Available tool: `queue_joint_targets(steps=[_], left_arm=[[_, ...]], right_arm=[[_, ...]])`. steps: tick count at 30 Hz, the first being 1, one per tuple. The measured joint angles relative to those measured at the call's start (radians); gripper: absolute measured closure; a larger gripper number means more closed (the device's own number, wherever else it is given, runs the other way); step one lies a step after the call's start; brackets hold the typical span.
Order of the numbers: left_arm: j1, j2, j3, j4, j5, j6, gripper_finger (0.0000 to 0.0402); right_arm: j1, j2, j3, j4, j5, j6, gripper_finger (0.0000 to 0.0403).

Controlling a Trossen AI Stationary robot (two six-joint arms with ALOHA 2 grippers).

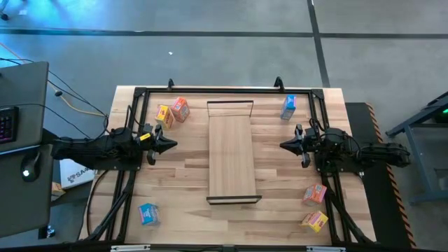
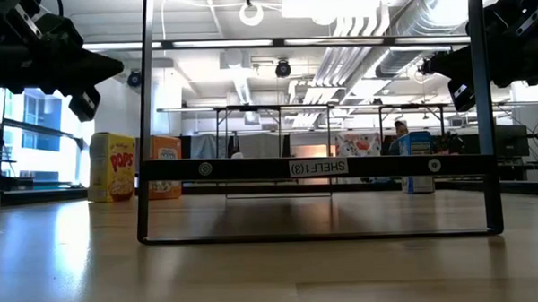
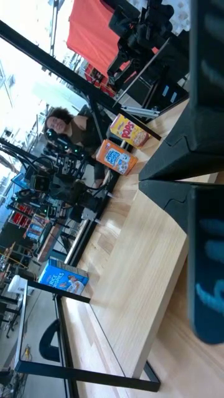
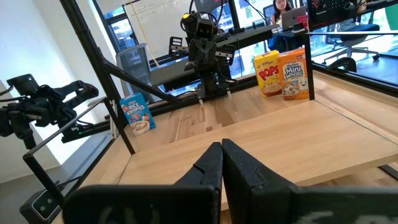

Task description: Stack cereal on shelf

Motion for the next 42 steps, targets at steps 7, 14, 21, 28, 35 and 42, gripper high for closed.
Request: queue_joint_targets(steps=[7, 14, 21, 28, 35, 42], left_arm=[[0.0, 0.0, 0.0, 0.0, 0.0, 0.0, 0.0401], [0.0, 0.0, 0.0, 0.0, 0.0, 0.0, 0.0401], [0.0, 0.0, 0.0, 0.0, 0.0, 0.0, 0.0401], [0.0, 0.0, 0.0, 0.0, 0.0, 0.0, 0.0401], [0.0, 0.0, 0.0, 0.0, 0.0, 0.0, 0.0401], [0.0, 0.0, 0.0, 0.0, 0.0, 0.0, 0.0401]], right_arm=[[0.0, 0.0, 0.0, 0.0, 0.0, 0.0, 0.0402], [0.0, 0.0, 0.0, 0.0, 0.0, 0.0, 0.0402], [0.0, 0.0, 0.0, 0.0, 0.0, 0.0, 0.0402], [0.0, 0.0, 0.0, 0.0, 0.0, 0.0, 0.0402], [0.0, 0.0, 0.0, 0.093, 0.014, 0.101, 0.0402], [0.0, 0.0, 0.0, 0.462, 0.333, 0.428, 0.0402]])
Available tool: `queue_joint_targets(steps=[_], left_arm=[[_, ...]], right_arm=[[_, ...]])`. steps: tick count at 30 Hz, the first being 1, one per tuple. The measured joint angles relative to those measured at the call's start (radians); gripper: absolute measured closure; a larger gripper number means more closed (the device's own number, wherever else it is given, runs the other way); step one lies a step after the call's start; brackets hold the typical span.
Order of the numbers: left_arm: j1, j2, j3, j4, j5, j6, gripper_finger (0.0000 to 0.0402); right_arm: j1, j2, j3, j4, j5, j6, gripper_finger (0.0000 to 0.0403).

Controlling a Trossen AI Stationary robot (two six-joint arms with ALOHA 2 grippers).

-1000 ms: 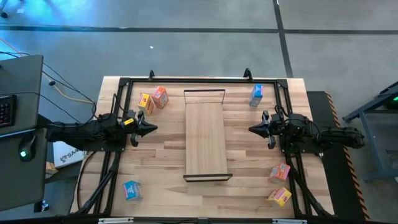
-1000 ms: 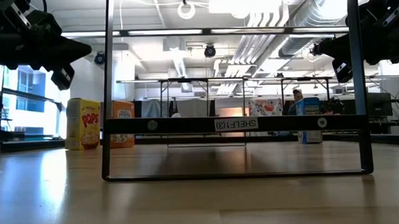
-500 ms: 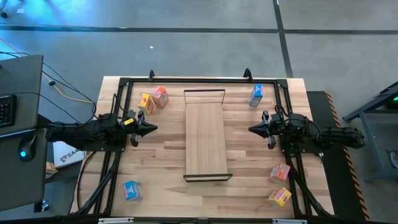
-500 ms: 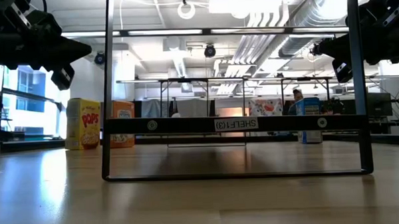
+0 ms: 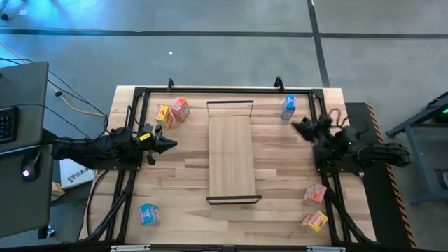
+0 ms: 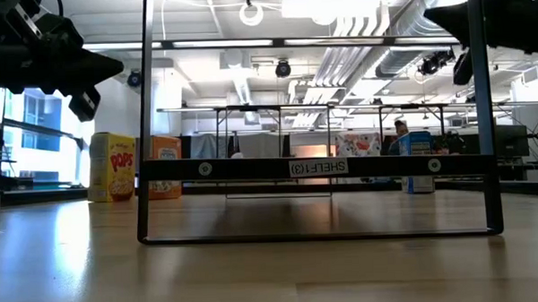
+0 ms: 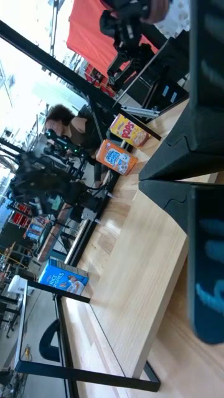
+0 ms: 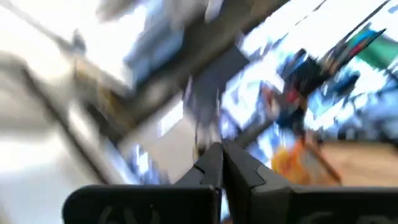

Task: Stack cereal on shelf
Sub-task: Put the top blue cereal box on the shelf

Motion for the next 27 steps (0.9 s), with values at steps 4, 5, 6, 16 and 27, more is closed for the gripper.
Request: queue_joint_targets(steps=[4, 5, 6, 16, 27], left_arm=[[0.0, 0.0, 0.0, 0.0, 0.0, 0.0, 0.0401], [0.0, 0.0, 0.0, 0.0, 0.0, 0.0, 0.0401], [0.0, 0.0, 0.0, 0.0, 0.0, 0.0, 0.0401], [0.0, 0.0, 0.0, 0.0, 0.0, 0.0, 0.0401], [0.0, 0.0, 0.0, 0.0, 0.0, 0.0, 0.0401]], right_arm=[[0.0, 0.01, 0.019, 0.021, 0.294, 0.123, 0.0402], [-0.001, 0.02, 0.034, 0.014, 0.332, 0.131, 0.0398], [0.0, 0.036, 0.053, 0.013, 0.353, 0.131, 0.0393], [-0.072, 0.462, 0.477, -0.505, 0.46, 0.036, 0.022], [-0.374, 1.011, 0.907, -1.279, 0.553, 0.141, 0.0146]])
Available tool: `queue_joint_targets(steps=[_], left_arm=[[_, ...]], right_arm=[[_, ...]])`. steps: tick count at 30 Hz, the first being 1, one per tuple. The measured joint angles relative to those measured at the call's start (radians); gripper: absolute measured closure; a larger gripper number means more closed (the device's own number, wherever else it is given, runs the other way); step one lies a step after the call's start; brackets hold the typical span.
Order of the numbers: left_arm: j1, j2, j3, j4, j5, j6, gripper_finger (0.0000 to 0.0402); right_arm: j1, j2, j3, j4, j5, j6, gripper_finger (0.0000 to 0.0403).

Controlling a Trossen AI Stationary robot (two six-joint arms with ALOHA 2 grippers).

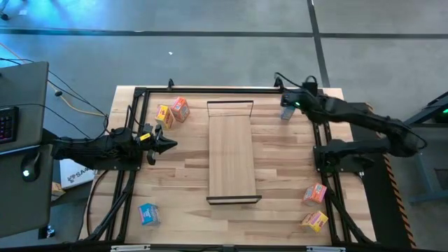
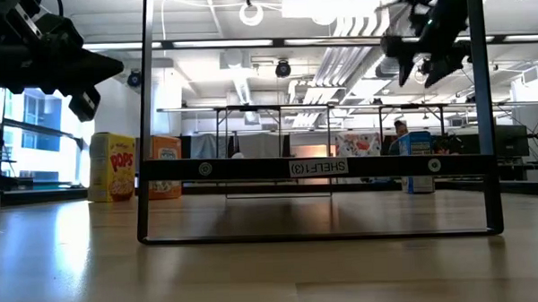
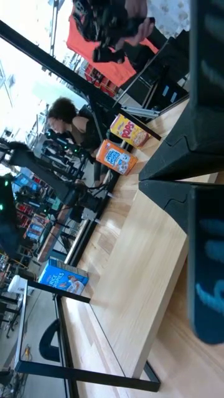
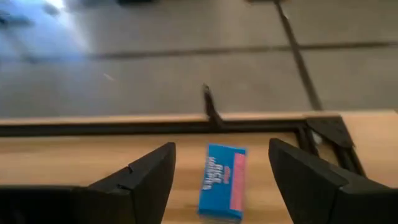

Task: Stack cereal on shelf
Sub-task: Put the top blue cereal box on the shelf

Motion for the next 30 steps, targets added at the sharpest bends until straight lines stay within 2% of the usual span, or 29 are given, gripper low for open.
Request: queue_joint_targets(steps=[3, 9, 17, 23, 30], left_arm=[[0.0, 0.0, 0.0, 0.0, 0.0, 0.0, 0.0401], [0.0, 0.0, 0.0, 0.0, 0.0, 0.0, 0.0401], [0.0, 0.0, 0.0, 0.0, 0.0, 0.0, 0.0401], [0.0, 0.0, 0.0, 0.0, 0.0, 0.0, 0.0401], [0.0, 0.0, 0.0, 0.0, 0.0, 0.0, 0.0401]], right_arm=[[-0.05, 0.101, 0.02, -0.021, -0.032, 0.065, 0.0146], [-0.144, 0.223, -0.01, -0.02, -0.172, 0.171, 0.0146], [-0.173, 0.246, -0.025, 0.022, -0.154, 0.133, 0.0146], [-0.172, 0.245, -0.026, 0.031, -0.189, 0.114, 0.0146], [-0.171, 0.254, -0.026, 0.017, -0.151, 0.211, 0.0146]])
